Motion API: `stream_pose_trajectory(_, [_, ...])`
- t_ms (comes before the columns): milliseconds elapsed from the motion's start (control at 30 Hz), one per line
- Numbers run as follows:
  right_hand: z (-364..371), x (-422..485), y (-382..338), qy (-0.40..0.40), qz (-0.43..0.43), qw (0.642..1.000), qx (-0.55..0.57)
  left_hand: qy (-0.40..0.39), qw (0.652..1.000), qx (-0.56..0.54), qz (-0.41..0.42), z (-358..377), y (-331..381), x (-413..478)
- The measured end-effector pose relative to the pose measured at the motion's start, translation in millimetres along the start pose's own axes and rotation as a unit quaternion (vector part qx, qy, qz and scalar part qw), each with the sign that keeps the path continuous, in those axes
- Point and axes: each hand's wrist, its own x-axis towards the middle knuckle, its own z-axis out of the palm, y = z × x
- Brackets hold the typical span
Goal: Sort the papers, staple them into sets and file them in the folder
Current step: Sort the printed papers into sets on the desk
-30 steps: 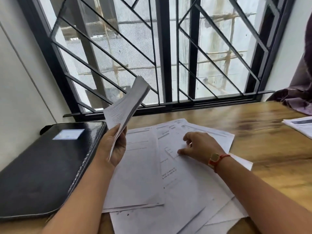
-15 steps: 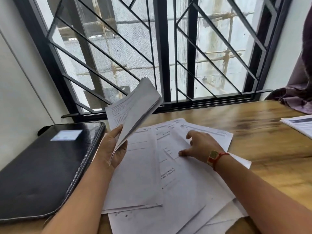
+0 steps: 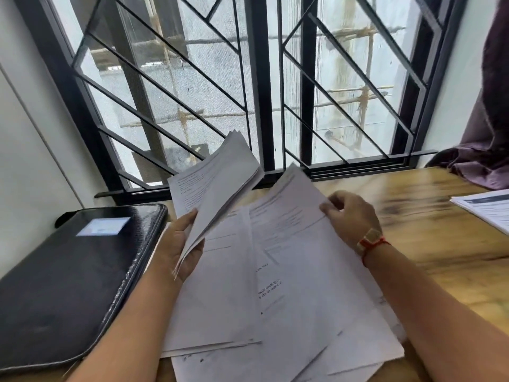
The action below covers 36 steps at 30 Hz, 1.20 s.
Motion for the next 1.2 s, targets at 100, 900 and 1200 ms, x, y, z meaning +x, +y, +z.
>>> stream_pose_trajectory(100, [-9, 10, 8, 0.115, 0.028, 0.991, 0.062, 0.016, 1.000, 0.014, 0.011, -7, -1, 7])
stream_pose_trajectory(900, [-13, 14, 0, 0.000, 0.136, 0.787, 0.601, -0.009, 0.988, 0.151, 0.033, -23, -6, 22])
stream_pose_trajectory(1200, [-10, 27, 16, 0.089, 0.149, 0.796, 0.579, -0.021, 0.987, 0.155, 0.038, -29, -8, 28])
